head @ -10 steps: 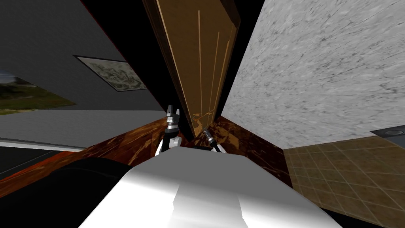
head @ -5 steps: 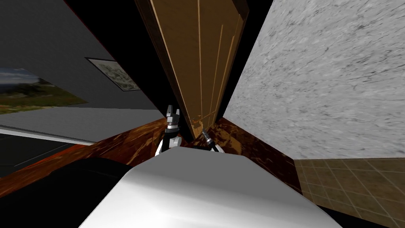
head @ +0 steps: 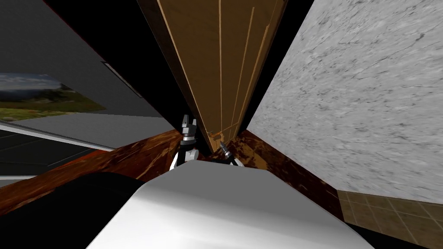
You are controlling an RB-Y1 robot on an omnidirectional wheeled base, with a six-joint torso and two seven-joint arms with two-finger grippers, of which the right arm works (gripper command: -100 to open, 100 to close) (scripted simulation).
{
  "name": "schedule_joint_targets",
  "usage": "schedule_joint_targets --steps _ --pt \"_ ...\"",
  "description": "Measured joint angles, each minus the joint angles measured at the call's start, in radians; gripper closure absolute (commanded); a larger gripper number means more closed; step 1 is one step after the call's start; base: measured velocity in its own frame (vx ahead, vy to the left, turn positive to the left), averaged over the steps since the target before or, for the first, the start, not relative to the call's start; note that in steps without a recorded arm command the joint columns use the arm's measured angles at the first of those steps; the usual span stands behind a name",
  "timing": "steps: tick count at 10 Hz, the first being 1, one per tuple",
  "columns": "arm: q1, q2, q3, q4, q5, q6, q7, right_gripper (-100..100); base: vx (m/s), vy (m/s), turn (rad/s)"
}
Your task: Push the door open
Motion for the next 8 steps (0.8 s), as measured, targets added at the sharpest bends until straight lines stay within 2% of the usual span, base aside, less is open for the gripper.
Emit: schedule_joint_targets --steps 2,3,4,5,6,8 --pt "-0.032 -0.018 -0.035 0.047 -0.033 -0.018 0.009 -100 -0.12 -0.075 0.306" --pt "-0.037 -0.028 -0.051 0.049 -0.051 -0.017 0.016 -100 -0.123 -0.044 0.38" --pt "-0.032 -0.049 -0.067 0.036 -0.07 -0.011 0.019 -100 -0.091 -0.024 0.263" --pt "-0.033 -0.062 -0.082 0.03 -0.086 -0.006 0.022 -100 -0.04 -0.01 0.033" --pt "-0.042 -0.059 -0.091 0.049 -0.094 -0.012 0.028 -100 -0.03 0.007 0.222" --pt "-0.064 -0.065 -0.126 0.09 -0.127 -0.03 0.046 -100 -0.028 0.016 0.33"
